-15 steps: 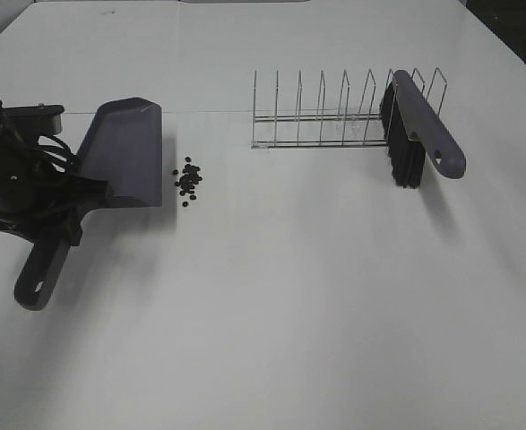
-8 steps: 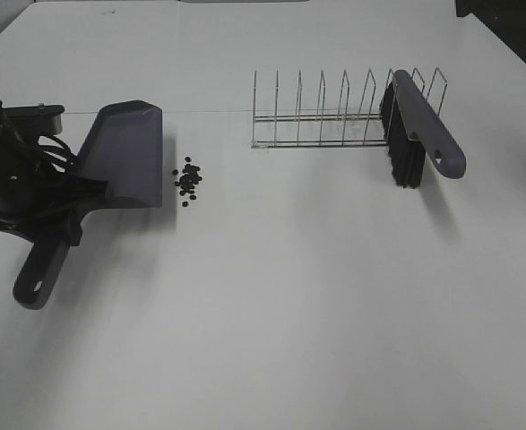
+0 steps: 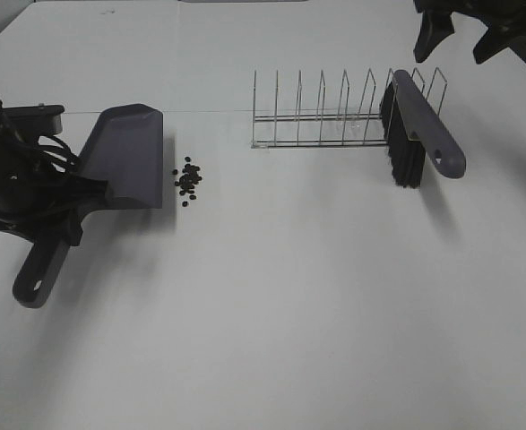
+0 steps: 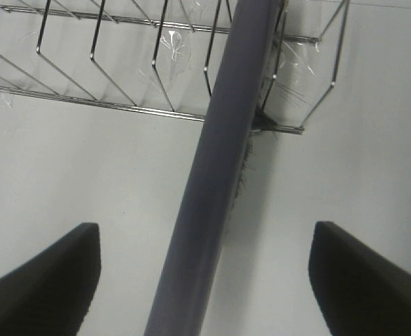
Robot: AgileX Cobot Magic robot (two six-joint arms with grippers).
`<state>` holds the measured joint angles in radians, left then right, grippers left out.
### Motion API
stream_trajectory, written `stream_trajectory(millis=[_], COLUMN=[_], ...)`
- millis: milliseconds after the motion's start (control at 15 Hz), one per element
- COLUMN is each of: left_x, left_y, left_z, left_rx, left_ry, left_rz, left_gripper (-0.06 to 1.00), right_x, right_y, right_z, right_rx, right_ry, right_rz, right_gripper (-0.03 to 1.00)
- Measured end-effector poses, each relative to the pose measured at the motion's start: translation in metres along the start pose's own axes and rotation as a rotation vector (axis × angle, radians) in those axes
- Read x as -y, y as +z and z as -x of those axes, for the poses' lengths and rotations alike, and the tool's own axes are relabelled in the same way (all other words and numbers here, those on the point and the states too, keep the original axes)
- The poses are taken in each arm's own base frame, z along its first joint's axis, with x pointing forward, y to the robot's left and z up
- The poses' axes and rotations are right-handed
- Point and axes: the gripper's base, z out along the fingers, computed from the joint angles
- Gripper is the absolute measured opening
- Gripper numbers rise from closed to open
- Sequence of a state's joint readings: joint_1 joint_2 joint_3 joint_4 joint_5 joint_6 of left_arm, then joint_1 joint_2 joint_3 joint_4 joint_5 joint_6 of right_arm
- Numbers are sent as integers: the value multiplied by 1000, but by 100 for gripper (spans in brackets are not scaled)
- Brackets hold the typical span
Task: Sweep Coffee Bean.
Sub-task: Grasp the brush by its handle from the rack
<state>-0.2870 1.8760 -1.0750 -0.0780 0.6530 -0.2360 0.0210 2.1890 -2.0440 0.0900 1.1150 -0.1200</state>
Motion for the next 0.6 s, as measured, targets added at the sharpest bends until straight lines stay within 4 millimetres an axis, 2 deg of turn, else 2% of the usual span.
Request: stream_trajectory(millis=[67,133,600], left_x=[0,0,0], left_y=[0,0,0], left_z=[0,0,0], left_rx=[0,0,0], left_ry=[-1,-1,3], left_rz=[-1,-1,-1], left_gripper=[32,32,32], right_x=[-13,-15,-7], right_y=[21,30,80], right_z=[6,8,6], right_rx=[-11,-13,-24], right_ry=[-45,-47,-47], right_rz=[-13,-10,-53], right_gripper=[68,68,62])
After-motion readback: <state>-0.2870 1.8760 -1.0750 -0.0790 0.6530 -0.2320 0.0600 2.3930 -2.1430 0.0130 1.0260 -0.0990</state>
